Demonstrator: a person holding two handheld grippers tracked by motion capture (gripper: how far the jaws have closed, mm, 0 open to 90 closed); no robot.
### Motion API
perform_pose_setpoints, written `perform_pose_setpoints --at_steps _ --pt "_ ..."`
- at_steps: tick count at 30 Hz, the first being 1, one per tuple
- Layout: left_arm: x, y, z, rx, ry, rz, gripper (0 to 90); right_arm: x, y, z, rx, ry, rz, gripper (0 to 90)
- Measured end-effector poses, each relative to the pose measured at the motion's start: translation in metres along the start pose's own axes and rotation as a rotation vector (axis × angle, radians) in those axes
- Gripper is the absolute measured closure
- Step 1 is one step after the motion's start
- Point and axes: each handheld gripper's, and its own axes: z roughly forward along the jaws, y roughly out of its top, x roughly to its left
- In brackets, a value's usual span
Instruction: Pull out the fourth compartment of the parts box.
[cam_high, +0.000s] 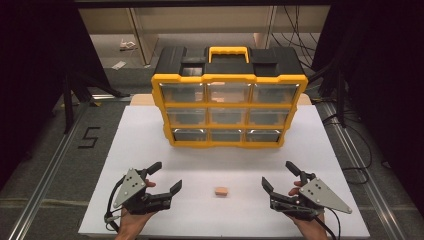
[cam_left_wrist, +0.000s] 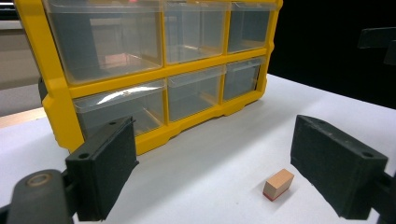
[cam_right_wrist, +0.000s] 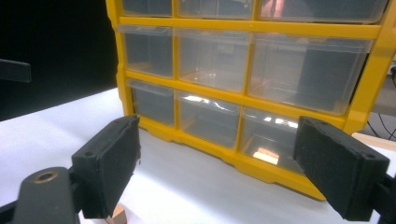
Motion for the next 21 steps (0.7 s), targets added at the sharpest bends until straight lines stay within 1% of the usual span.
perform_pose_setpoints --at_steps 5,8,14,21 --pt "-0.0006 0.0003 0.0002 0.001 0.000 -0.001 14.2 0.0000 0.0000 0.0002 0.000 0.001 -0.002 15.9" --pt "-0.0007 0.0004 0.0000 0.001 0.001 0.001 14.2 0.0002 0.0003 -0.0001 0.007 0.000 -0.014 15.9" --pt "-0.0007 0.0006 -0.0001 -0.001 0.002 0.003 14.3 0.0014 0.0008 0.0010 -0.002 -0.002 -0.027 15.8" --pt "-0.0013 0.0006 0.0000 0.001 0.003 0.011 14.4 0.0094 0.0055 0.0036 -0.004 0.020 -0.078 15.8"
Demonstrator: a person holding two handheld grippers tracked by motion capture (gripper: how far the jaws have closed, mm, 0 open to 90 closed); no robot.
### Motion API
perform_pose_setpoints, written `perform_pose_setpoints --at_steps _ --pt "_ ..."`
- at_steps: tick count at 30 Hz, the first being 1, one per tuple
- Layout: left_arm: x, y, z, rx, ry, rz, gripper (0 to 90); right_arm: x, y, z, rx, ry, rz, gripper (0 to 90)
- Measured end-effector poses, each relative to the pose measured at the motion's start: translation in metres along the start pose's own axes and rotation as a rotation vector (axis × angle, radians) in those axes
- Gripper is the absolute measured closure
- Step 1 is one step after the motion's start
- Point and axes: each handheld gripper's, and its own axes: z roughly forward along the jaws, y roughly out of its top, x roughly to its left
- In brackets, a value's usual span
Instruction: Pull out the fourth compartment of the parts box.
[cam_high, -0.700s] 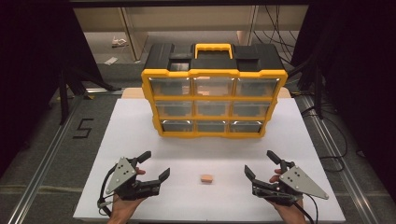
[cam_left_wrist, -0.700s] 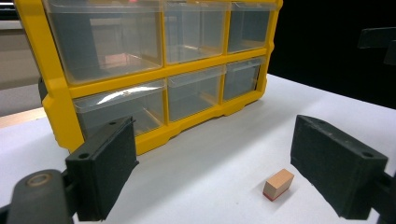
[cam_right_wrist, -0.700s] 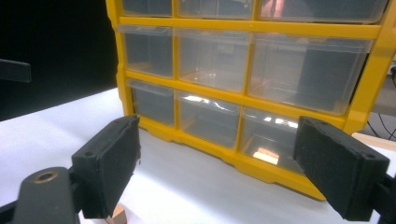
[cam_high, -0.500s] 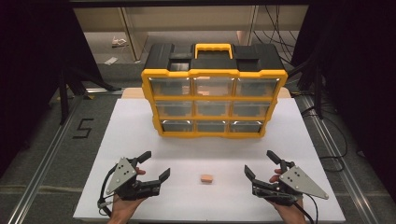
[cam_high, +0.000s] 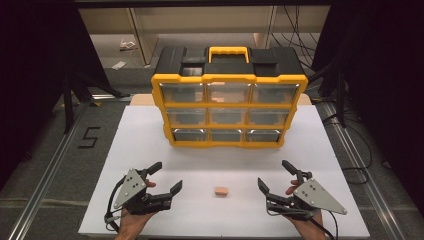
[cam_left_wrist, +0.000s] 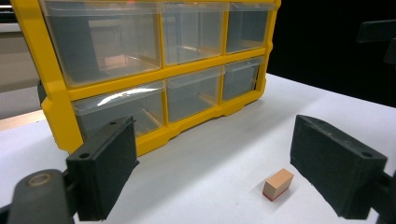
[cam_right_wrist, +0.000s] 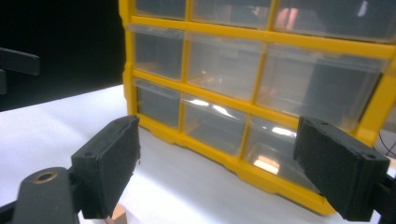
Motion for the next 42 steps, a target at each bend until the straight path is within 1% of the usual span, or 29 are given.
perform_pose_setpoints --at_steps 1,2,3,6,8,9,12,13,17,20,22,24,26,32,34,37,38,39,41,42 --pt "0.000 0.000 0.000 0.000 0.001 0.003 14.5 0.002 0.001 0.001 -0.005 0.003 -0.011 15.8" --pt "0.000 0.000 0.000 0.000 0.001 0.003 14.4 0.002 0.001 0.001 -0.005 0.003 -0.011 15.8" --pt "0.000 0.000 0.000 -0.003 0.002 0.005 14.5 0.007 0.004 0.003 -0.004 0.007 -0.050 15.8" --pt "0.000 0.000 0.000 -0.004 0.002 0.005 14.5 0.012 0.006 0.005 -0.009 0.014 -0.076 15.9" --pt "0.000 0.000 0.000 -0.003 0.003 0.006 14.6 0.015 0.007 0.007 -0.021 0.009 -0.116 15.9" --pt "0.000 0.000 0.000 -0.003 0.003 0.007 14.6 0.017 0.008 0.008 -0.019 0.010 -0.132 16.1" --pt "0.000 0.000 0.000 -0.004 0.006 0.012 14.7 0.018 0.010 0.010 -0.023 0.011 -0.149 16.2" --pt "0.000 0.000 0.000 -0.004 0.007 0.013 14.7 0.019 0.010 0.012 -0.027 0.006 -0.164 16.3" --pt "-0.001 0.000 0.000 -0.003 0.004 0.024 14.9 0.022 0.013 0.016 -0.026 -0.008 -0.195 16.6" --pt "-0.002 0.000 0.000 -0.003 0.006 0.028 14.9 0.024 0.014 0.019 -0.025 -0.019 -0.236 16.7" --pt "-0.002 0.000 0.000 -0.004 0.007 0.028 14.9 0.025 0.016 0.022 -0.028 -0.037 -0.279 16.8" --pt "-0.002 0.000 0.000 -0.005 0.007 0.029 15.2 0.026 0.018 0.024 -0.017 -0.054 -0.327 16.9" --pt "-0.001 0.000 0.000 -0.004 0.008 0.029 15.2 0.027 0.020 0.026 -0.013 -0.077 -0.381 17.2" --pt "-0.001 0.000 0.000 -0.003 0.008 0.028 15.2 0.027 0.025 0.033 -0.011 -0.094 -0.449 18.0" --pt "-0.001 0.000 0.000 -0.003 0.010 0.030 15.3 0.027 0.026 0.034 -0.008 -0.092 -0.452 18.1" --pt "-0.001 0.000 0.000 -0.005 0.009 0.032 15.3 0.028 0.029 0.040 0.003 -0.096 -0.494 18.6" --pt "-0.001 0.000 0.000 -0.005 0.009 0.032 15.3 0.028 0.029 0.040 0.003 -0.096 -0.494 18.6" --pt "-0.002 0.000 0.000 -0.005 0.010 0.034 15.3 0.031 0.031 0.043 0.008 -0.098 -0.514 19.0" --pt "-0.002 0.000 -0.001 -0.007 0.011 0.036 15.3 0.033 0.033 0.047 0.018 -0.092 -0.532 19.0" --pt "-0.002 0.000 0.000 -0.006 0.011 0.036 15.3 0.036 0.033 0.050 0.022 -0.092 -0.553 19.0"
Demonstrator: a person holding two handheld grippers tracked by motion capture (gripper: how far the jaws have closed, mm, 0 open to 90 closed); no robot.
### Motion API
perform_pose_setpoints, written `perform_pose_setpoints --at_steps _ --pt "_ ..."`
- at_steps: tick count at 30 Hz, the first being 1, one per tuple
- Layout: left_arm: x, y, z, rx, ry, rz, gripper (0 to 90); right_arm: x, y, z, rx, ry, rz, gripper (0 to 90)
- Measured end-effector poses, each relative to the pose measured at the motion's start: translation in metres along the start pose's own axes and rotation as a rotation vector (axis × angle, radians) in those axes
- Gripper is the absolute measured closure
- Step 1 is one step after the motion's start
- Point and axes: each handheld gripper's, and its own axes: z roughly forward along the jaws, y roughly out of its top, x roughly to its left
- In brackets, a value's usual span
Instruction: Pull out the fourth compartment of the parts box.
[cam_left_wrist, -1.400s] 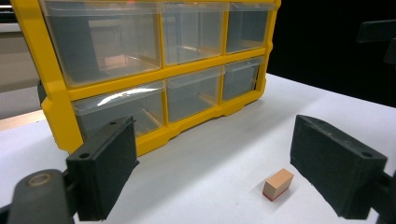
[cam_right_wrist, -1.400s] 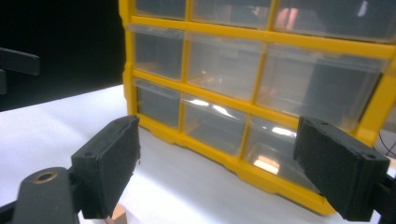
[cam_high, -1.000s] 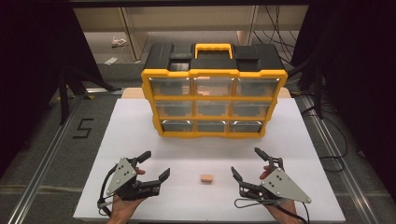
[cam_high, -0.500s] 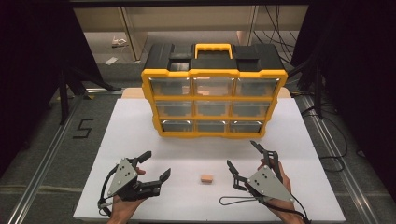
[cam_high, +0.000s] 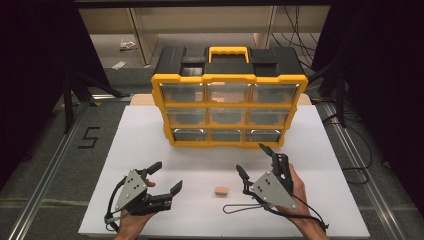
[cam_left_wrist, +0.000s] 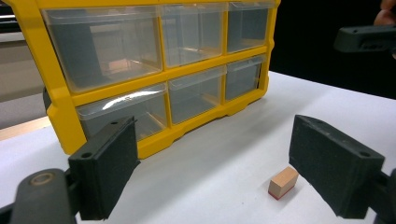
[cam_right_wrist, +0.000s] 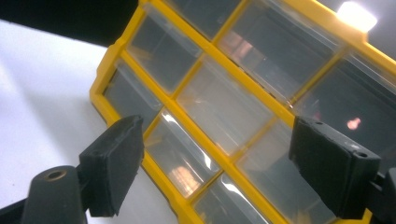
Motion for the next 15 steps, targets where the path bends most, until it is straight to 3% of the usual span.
perform_pose_setpoints --at_steps 7,15 --pt "-0.002 0.000 0.000 0.011 0.001 0.026 15.3 0.006 0.010 0.014 -0.010 -0.029 -0.109 19.7" --pt "0.001 0.001 -0.002 0.008 0.011 0.025 15.3 0.005 0.018 0.030 -0.010 -0.035 -0.167 20.9"
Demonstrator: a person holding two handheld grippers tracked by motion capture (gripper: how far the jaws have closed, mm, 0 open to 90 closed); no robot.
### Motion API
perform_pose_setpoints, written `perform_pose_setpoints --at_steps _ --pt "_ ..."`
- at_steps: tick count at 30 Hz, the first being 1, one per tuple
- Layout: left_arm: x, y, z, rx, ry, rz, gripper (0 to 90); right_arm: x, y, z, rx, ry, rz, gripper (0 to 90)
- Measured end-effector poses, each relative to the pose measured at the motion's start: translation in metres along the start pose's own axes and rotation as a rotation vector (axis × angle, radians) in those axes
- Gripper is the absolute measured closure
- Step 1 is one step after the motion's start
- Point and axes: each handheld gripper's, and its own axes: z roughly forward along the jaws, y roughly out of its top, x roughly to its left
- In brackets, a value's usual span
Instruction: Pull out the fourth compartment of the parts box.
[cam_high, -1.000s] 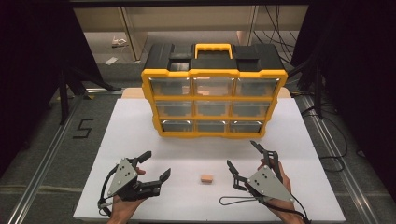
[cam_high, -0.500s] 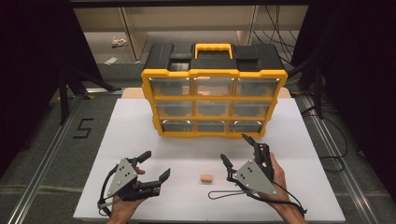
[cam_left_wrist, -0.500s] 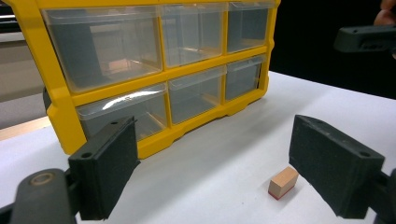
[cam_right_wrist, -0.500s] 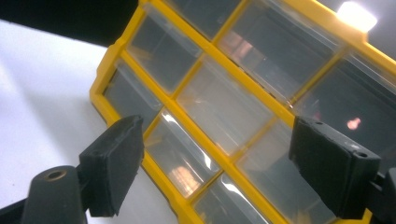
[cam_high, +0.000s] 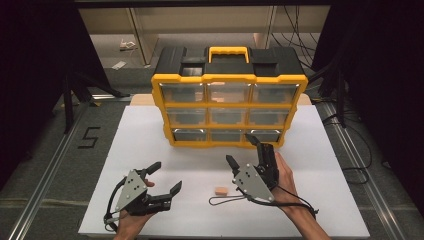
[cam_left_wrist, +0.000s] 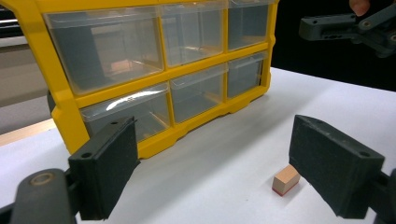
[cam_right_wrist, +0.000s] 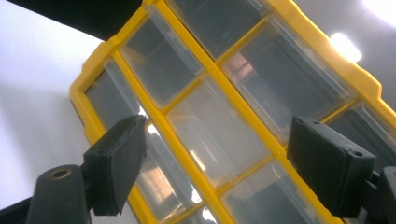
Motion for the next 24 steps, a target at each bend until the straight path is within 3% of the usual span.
perform_pose_setpoints --at_steps 7,12,14,24 --pt "0.001 0.000 -0.001 -0.001 0.007 0.004 15.4 0.001 0.005 0.015 0.003 -0.018 -0.083 21.1" --pt "0.002 0.000 -0.001 -0.001 0.008 0.002 15.4 0.007 0.011 0.030 0.011 -0.035 -0.214 21.2" --pt "0.002 0.000 -0.001 0.000 0.008 0.001 15.4 0.008 0.014 0.034 0.009 -0.036 -0.240 21.1" --pt "0.003 0.000 -0.002 -0.003 0.010 0.000 15.5 0.006 0.018 0.049 0.020 -0.047 -0.292 19.6"
